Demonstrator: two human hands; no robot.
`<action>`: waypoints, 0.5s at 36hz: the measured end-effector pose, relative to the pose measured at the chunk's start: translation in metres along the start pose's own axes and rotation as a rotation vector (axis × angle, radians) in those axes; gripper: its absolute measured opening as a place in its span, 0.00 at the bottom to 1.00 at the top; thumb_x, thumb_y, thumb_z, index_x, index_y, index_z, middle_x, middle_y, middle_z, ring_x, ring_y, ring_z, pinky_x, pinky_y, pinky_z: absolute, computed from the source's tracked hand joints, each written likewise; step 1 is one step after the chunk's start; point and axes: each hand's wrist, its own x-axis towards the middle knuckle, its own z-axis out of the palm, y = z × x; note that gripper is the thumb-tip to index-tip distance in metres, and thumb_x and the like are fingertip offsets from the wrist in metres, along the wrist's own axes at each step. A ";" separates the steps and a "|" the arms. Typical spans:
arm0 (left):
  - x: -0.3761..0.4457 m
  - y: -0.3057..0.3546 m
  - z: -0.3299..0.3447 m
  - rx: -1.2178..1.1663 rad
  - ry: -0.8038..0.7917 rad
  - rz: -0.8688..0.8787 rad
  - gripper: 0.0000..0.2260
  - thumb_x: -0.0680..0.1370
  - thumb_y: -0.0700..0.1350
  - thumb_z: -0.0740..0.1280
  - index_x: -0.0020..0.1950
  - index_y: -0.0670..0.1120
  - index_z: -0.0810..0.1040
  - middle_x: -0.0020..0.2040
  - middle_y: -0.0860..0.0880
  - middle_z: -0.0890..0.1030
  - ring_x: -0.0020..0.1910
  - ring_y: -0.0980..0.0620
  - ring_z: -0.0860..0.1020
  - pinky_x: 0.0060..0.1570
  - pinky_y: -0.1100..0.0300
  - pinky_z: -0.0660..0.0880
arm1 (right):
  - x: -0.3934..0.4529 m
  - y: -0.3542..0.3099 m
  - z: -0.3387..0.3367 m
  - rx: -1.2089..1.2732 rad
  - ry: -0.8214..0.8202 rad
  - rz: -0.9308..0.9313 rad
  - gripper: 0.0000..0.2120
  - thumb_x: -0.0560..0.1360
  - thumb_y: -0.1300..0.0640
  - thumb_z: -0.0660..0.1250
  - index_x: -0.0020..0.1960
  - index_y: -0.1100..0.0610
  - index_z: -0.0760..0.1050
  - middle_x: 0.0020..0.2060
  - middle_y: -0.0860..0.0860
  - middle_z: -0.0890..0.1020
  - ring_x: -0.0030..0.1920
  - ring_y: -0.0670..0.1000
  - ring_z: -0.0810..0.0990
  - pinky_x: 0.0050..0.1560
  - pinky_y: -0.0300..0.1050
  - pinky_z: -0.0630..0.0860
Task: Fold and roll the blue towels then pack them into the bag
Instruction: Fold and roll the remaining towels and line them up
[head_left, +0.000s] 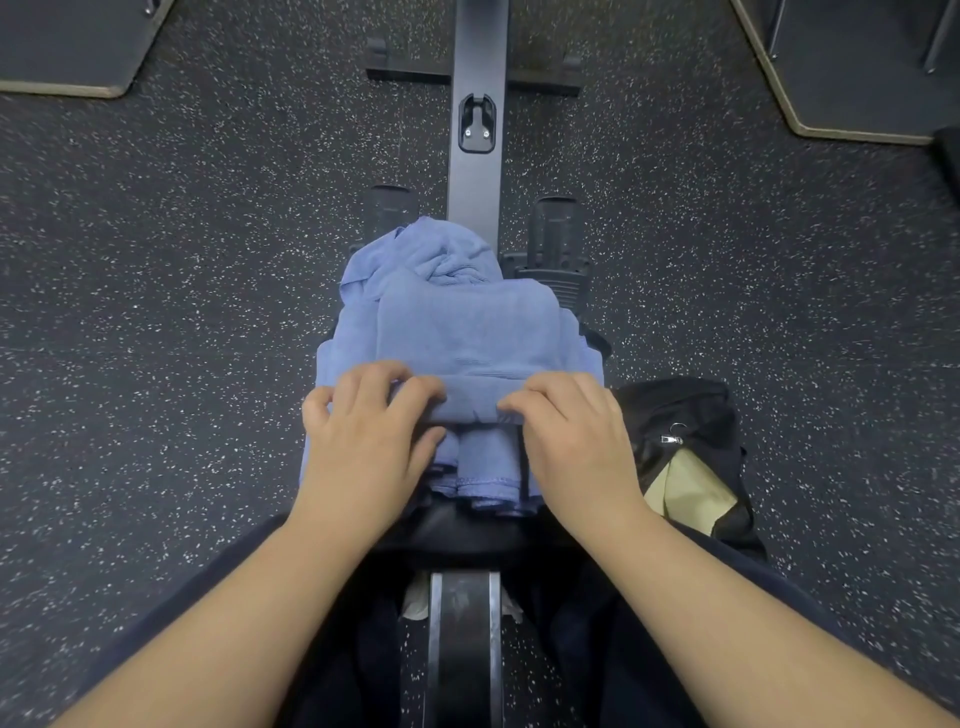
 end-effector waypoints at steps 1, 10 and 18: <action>0.000 0.000 0.000 -0.001 -0.002 -0.008 0.14 0.69 0.52 0.68 0.53 0.53 0.76 0.54 0.48 0.75 0.54 0.48 0.69 0.50 0.52 0.58 | 0.000 0.000 0.000 -0.002 0.008 0.008 0.11 0.70 0.61 0.60 0.43 0.57 0.81 0.40 0.51 0.80 0.44 0.50 0.70 0.43 0.43 0.64; 0.001 -0.002 0.004 -0.033 0.015 -0.030 0.18 0.70 0.45 0.75 0.57 0.54 0.74 0.57 0.46 0.74 0.56 0.47 0.68 0.53 0.51 0.58 | -0.001 0.003 0.003 -0.041 -0.033 0.006 0.10 0.69 0.59 0.68 0.50 0.55 0.80 0.46 0.51 0.80 0.48 0.52 0.72 0.50 0.44 0.65; 0.006 -0.006 0.003 -0.061 0.108 -0.014 0.11 0.76 0.48 0.61 0.57 0.54 0.76 0.60 0.43 0.74 0.60 0.45 0.68 0.56 0.50 0.58 | -0.001 0.011 0.007 -0.022 -0.063 0.002 0.17 0.67 0.63 0.66 0.55 0.54 0.79 0.50 0.51 0.80 0.51 0.54 0.71 0.54 0.44 0.65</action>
